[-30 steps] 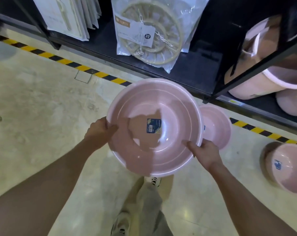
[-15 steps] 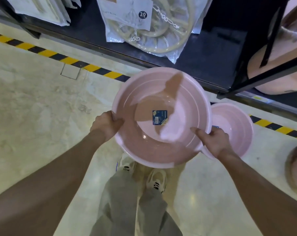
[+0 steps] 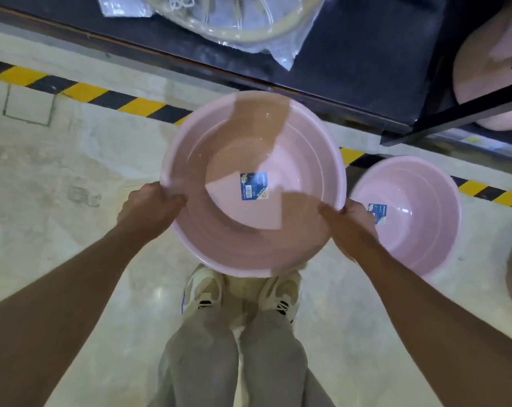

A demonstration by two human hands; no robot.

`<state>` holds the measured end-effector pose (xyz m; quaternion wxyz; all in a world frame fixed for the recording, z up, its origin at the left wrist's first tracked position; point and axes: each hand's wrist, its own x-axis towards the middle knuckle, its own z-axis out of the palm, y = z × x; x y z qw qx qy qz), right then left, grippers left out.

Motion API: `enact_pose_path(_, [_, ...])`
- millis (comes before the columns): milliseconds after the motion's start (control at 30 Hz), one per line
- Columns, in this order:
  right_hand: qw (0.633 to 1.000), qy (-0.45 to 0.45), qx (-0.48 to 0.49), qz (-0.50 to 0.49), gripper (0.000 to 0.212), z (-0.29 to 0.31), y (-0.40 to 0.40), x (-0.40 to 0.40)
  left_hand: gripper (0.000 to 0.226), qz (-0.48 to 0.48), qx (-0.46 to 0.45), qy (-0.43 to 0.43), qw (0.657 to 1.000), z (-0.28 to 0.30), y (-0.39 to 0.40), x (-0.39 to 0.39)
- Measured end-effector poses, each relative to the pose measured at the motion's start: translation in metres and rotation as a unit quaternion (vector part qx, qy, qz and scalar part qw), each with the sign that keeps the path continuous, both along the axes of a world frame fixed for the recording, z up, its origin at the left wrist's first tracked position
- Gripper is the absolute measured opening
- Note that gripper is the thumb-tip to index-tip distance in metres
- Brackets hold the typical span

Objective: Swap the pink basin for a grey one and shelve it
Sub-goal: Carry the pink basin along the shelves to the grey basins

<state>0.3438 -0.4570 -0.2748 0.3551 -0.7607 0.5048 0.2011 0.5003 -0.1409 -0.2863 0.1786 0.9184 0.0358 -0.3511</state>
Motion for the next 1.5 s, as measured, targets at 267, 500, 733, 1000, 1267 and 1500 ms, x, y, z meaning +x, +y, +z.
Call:
enact_pose_path(267, [0.998, 0.011, -0.041, 0.036, 0.048, -0.072, 0.003, 0.005, 0.074, -0.001, 0.009, 0.013, 1.000, -0.063, 0.000, -0.005])
enact_pose_path(500, [0.998, 0.000, -0.032, 0.050, 0.043, -0.100, 0.006, -0.001, 0.064, 0.065, -0.041, 0.028, 0.997, -0.093, 0.000, -0.015])
enact_pose_path(733, [0.999, 0.010, -0.011, 0.039, 0.043, -0.088, 0.009, -0.007, 0.053, 0.061, -0.036, 0.029, 0.997, -0.075, -0.002, -0.008])
enact_pose_path(1000, [0.999, 0.038, 0.000, 0.017, 0.034, -0.010, -0.012, -0.024, 0.052, -0.045, -0.024, 0.004, 0.999, -0.001, -0.033, 0.016])
enact_pose_path(1267, [0.995, -0.020, -0.027, -0.093, 0.038, 0.073, -0.064, -0.079, 0.049, -0.131, -0.059, 0.017, 0.989, 0.085, -0.133, 0.025])
enact_pose_path(1500, [0.981, -0.010, -0.051, -0.185, 0.045, 0.122, -0.106, -0.164, 0.027, -0.259, -0.060, 0.012, 0.964, 0.126, -0.241, -0.008])
